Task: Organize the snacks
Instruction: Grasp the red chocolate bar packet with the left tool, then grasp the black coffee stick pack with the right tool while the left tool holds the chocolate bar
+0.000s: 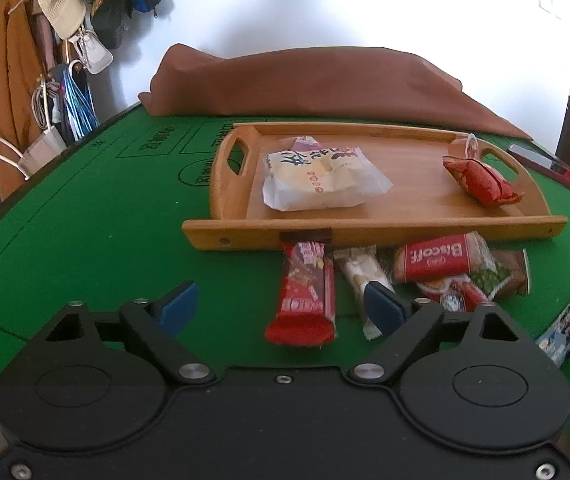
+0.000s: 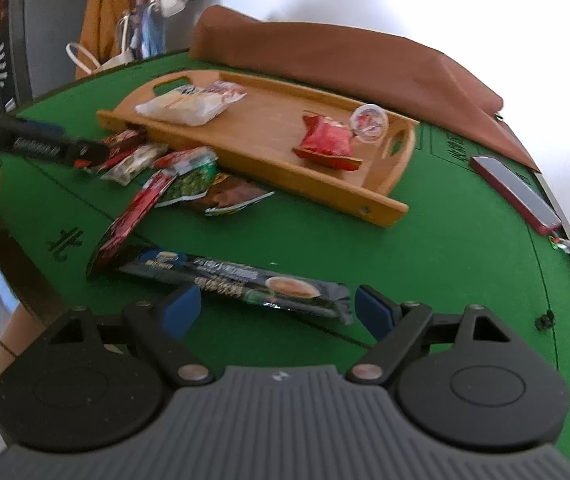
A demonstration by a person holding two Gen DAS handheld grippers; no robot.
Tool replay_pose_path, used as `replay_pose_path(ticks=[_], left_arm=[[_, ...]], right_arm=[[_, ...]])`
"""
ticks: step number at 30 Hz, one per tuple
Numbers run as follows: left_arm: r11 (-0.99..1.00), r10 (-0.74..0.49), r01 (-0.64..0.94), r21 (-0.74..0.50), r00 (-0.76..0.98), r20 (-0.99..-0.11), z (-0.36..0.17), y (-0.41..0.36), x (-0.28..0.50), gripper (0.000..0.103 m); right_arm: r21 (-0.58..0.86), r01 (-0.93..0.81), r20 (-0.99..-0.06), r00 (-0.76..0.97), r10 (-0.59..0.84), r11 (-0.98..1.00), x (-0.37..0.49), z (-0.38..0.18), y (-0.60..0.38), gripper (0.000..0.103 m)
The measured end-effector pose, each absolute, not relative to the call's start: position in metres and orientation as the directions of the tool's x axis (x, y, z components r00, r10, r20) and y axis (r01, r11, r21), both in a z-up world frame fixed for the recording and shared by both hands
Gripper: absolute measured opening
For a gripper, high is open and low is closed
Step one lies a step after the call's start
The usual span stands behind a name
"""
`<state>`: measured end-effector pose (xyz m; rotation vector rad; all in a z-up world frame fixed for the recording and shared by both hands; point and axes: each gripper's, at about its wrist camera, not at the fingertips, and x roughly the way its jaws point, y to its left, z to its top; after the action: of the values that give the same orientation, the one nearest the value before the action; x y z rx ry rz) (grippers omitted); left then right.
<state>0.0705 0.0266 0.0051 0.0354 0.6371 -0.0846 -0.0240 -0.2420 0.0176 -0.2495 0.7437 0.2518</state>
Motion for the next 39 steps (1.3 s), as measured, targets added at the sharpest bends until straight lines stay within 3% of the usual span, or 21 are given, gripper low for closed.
replay_pose_path(ticks=[6, 9, 11, 19, 28, 39], left_arm=[[0.996, -0.092, 0.085, -0.041, 0.782, -0.616, 0.004, 0.027, 0.088, 0.06], [0.994, -0.109, 0.077, -0.077, 0.763, -0.637, 0.001, 0.03, 0.094, 0.043], [0.992, -0.126, 0.076, -0.105, 0.752, -0.647, -0.002, 0.032, 0.093, 0.026], [0.994, -0.107, 0.07, -0.084, 0.753, -0.649, 0.0, 0.032, 0.072, 0.023], [0.997, -0.077, 0.07, -0.037, 0.749, -0.658, 0.006, 0.033, 0.049, 0.024], [0.999, -0.042, 0.04, -0.017, 0.763, -0.645, 0.01, 0.039, 0.046, 0.024]], right_arm=[[-0.147, -0.313, -0.696, 0.706, 0.127, 0.938, -0.017, 0.012, -0.237, 0.091], [-0.136, -0.299, -0.697, 0.707, 0.123, 0.945, -0.013, 0.011, -0.238, 0.091], [-0.133, -0.283, -0.698, 0.707, 0.113, 0.95, -0.01, 0.011, -0.241, 0.091], [-0.138, -0.204, -0.702, 0.711, 0.049, 0.969, 0.0, 0.012, -0.256, 0.091], [0.032, -0.231, -0.726, 0.664, 0.182, 0.972, 0.005, 0.013, -0.257, 0.091], [0.071, -0.231, -0.711, 0.671, 0.211, 0.97, 0.014, 0.019, -0.238, 0.091]])
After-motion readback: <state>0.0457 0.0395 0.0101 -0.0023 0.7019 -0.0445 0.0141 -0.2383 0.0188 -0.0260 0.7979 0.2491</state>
